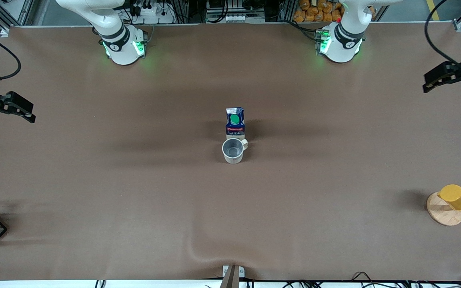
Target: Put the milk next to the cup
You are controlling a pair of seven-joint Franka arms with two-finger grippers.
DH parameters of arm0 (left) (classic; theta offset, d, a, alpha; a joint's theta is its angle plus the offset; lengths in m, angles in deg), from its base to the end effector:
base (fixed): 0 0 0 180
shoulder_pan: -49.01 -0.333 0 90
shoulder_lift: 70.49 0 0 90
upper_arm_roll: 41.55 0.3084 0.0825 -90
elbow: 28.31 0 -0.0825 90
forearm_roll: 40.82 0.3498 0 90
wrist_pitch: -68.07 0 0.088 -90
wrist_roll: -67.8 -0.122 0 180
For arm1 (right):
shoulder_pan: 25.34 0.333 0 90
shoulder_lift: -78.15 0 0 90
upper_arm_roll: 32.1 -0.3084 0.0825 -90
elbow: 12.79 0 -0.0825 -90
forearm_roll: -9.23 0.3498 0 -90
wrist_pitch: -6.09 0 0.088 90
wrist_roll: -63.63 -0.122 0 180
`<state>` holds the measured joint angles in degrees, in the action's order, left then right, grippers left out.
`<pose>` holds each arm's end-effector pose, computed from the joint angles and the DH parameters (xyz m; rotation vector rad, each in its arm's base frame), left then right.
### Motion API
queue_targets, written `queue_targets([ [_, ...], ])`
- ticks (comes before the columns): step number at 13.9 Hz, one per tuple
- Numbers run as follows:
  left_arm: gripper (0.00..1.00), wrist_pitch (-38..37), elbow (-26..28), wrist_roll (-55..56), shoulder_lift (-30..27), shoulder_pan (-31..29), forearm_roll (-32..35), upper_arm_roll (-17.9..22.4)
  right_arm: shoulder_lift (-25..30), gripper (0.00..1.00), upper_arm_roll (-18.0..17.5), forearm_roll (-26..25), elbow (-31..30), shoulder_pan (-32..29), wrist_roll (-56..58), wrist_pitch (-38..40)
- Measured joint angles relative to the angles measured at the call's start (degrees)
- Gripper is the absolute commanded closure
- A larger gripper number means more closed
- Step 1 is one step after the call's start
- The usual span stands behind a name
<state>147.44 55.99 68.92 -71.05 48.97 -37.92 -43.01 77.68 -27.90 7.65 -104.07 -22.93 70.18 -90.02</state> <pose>0.4966 -0.0055 0.6342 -3.0874 -0.0034 0.1160 0.5338 -0.0196 0.5976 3.1031 0.1320 0.1148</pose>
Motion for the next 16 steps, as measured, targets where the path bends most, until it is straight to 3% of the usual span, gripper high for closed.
queue_targets([
  [8, 0.0, 0.0, 1.7, 2.4, -0.7, 1.0, 0.0, -3.6, 0.0, 0.0, 0.0, 0.0, 0.0, -0.3, -0.2, 0.1],
  [16, 0.0, 0.3, 1.7, 2.5, -0.9, 1.2, 0.0, -3.8, 0.0, 0.0, 0.0, 0.0, 0.0, -0.4, -0.3, 0.2],
])
